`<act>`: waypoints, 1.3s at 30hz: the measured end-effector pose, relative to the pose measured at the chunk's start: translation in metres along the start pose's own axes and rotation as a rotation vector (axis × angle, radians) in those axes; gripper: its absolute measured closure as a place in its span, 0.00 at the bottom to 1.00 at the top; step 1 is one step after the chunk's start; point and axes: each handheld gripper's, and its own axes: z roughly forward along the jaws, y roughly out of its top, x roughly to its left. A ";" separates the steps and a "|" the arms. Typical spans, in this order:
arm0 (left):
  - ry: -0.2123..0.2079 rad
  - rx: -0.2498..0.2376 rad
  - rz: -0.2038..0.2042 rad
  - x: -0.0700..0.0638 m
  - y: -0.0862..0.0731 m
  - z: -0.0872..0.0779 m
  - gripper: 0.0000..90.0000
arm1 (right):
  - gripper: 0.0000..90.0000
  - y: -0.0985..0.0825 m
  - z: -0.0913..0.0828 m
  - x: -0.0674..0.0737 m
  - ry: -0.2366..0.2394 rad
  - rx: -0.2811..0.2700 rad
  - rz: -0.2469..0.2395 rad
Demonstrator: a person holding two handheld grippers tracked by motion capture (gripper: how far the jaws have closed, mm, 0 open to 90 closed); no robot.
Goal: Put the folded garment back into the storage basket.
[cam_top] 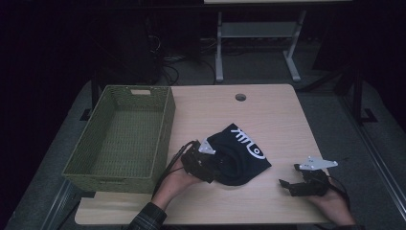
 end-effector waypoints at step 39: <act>-0.053 0.202 0.009 0.015 0.034 0.041 0.58 | 0.15 0.000 0.000 0.000 -0.001 0.000 0.004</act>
